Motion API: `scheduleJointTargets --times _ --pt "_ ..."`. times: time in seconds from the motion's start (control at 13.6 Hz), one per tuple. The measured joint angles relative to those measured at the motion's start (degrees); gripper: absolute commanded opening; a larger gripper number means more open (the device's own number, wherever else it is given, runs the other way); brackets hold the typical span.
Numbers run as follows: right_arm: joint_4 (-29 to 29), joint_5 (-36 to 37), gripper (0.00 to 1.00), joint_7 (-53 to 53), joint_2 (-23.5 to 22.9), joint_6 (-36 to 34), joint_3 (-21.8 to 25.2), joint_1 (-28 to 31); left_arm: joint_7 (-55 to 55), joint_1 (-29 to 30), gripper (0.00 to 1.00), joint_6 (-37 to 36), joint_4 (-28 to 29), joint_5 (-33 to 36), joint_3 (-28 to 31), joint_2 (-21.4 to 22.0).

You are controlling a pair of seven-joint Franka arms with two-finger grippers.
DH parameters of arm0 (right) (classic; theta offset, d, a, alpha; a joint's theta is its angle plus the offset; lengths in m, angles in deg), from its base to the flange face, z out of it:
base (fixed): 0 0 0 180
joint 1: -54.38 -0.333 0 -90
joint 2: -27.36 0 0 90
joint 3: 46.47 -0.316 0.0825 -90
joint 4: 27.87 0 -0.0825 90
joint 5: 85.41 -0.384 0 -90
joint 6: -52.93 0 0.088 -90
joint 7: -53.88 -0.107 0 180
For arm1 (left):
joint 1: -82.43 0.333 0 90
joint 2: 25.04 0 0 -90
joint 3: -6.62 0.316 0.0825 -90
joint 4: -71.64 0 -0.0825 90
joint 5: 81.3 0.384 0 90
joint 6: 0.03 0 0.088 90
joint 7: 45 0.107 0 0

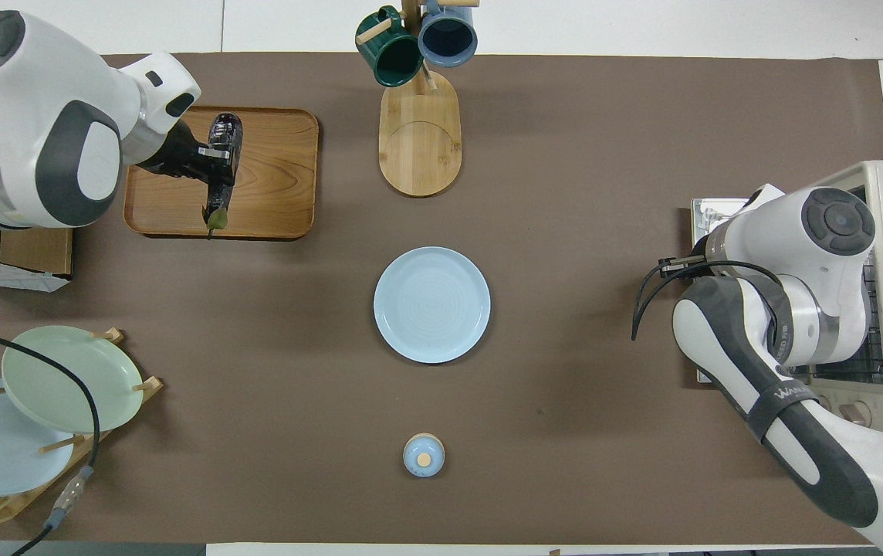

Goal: Put eggplant into oven
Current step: 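Carry the eggplant with the left gripper onto the light blue plate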

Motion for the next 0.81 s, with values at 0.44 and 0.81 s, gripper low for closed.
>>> scheduleJointTargets --times 0.44,0.81 --pt "12.4 0.0 0.26 -1.1 6.9 -20.7 0.8 1.5 -17.9 -16.0 0.00 6.8 12.6 -2.0 -0.3 8.4" --pt "11.4 0.0 0.32 -1.1 7.7 -21.0 0.2 1.3 -25.5 -26.5 0.00 26.4 26.9 -2.1 -0.2 8.9"
